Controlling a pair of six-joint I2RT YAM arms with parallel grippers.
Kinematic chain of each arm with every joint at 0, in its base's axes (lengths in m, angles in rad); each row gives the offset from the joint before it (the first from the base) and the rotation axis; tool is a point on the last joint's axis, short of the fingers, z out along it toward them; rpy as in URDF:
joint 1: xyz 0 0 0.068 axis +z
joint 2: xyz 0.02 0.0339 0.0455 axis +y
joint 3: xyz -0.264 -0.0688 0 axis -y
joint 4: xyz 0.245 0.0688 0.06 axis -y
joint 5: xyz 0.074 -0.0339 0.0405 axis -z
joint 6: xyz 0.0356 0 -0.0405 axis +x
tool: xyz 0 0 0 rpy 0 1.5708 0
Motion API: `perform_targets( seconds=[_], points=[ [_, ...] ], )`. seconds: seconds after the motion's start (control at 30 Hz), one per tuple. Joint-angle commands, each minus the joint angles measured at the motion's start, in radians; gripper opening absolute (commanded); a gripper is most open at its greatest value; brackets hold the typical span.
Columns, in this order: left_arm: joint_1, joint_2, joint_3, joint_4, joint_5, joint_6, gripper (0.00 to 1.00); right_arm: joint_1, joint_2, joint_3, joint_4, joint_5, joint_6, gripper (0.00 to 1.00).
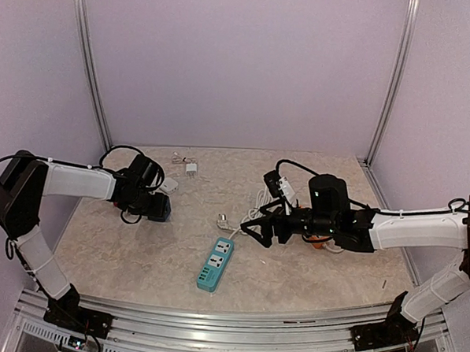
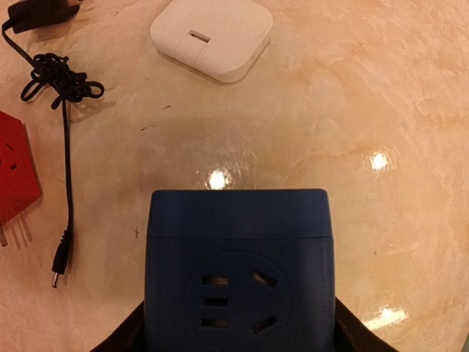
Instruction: Pull the plug off the socket
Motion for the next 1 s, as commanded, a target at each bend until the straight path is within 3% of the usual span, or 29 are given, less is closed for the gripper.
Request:
perform_targets(
  seconds=[0.0,0.33,0.77,0.97],
  points=[
    [0.003,0.020,-0.002,-0.020,-0.012,0.005,0.70,-0.009,-0.025,-0.019,-0.009,0.014,-0.011,1.00],
    [-0.023,-0.114,-0.001,-0.073,-0.043,0.003,0.98,-0.008,-0.023,-0.023,-0.003,0.012,-0.004,1.00],
    [-0.298,-0.261,0.003,-0.165,-0.085,0.002,0.98,-0.011,-0.034,-0.035,-0.024,0.023,-0.015,1.00],
    [-0.470,-0.250,-0.062,-0.167,-0.015,-0.041,0.87,-0.018,-0.050,-0.053,-0.035,0.038,-0.023,1.00]
  ],
)
